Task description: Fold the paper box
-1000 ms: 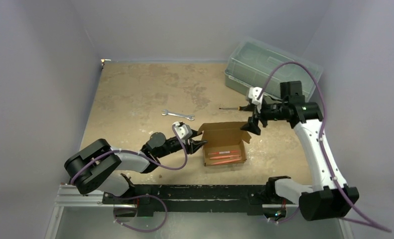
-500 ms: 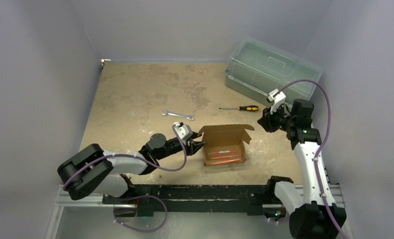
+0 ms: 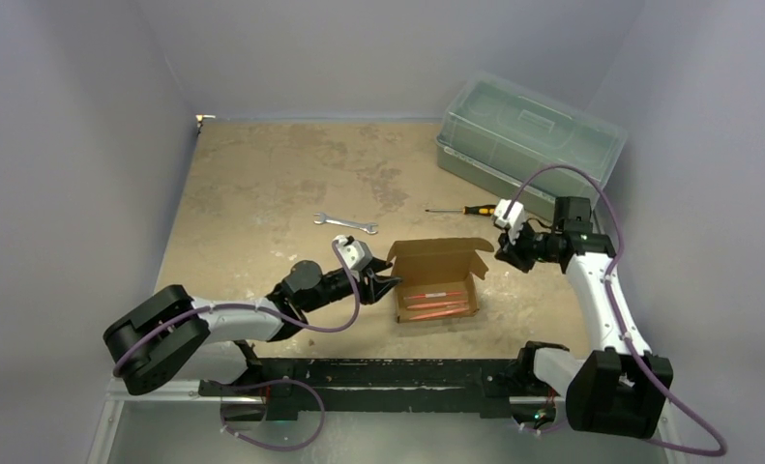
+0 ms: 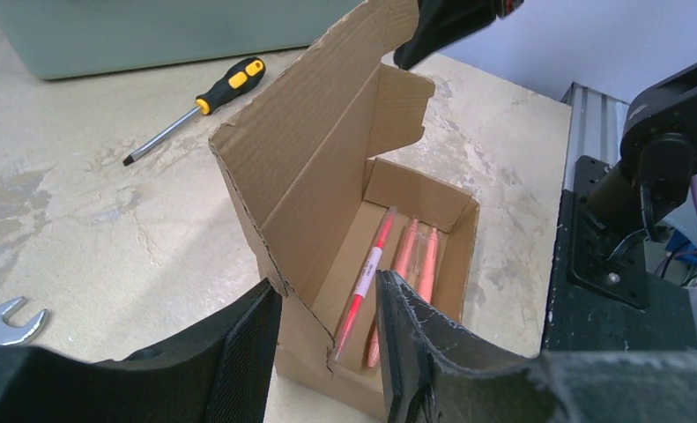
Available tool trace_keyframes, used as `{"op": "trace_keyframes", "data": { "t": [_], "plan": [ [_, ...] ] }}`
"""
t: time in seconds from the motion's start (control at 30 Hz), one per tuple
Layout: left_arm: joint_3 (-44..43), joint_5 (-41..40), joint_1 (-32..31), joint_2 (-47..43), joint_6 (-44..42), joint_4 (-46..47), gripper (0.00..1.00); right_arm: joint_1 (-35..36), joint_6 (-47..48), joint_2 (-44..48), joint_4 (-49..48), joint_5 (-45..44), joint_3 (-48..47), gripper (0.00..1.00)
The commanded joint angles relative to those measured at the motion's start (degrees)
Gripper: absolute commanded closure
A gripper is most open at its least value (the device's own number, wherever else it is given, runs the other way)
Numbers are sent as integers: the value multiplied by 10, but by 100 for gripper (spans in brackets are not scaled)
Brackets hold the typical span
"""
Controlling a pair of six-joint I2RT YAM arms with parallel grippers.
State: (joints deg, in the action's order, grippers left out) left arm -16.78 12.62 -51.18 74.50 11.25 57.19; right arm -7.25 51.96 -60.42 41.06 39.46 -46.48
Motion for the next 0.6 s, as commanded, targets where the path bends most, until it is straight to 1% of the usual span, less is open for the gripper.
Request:
{"op": "trace_keyframes", "data": {
  "t": [0.0,0.1,0.27,0.43,0.5,0.57],
  "plan": [
    [-7,-7,-6,-20,36,-4,58,-4,187,-25,109,85,-10,91],
    [4,-8,-9,-23,53,5,58,-4,219,-34,125,117,-10,91],
    [18,-11,-10,-18,72,25,58,-3,310,-64,196,145,-19,88],
    [35,-9,-11,8,93,72,58,-4,352,-90,215,166,-12,87],
    [37,-8,-11,12,95,77,58,-3,366,-90,208,175,-5,84],
    [39,-9,-11,13,95,77,58,-4,365,-84,188,182,5,78]
  ]
}}
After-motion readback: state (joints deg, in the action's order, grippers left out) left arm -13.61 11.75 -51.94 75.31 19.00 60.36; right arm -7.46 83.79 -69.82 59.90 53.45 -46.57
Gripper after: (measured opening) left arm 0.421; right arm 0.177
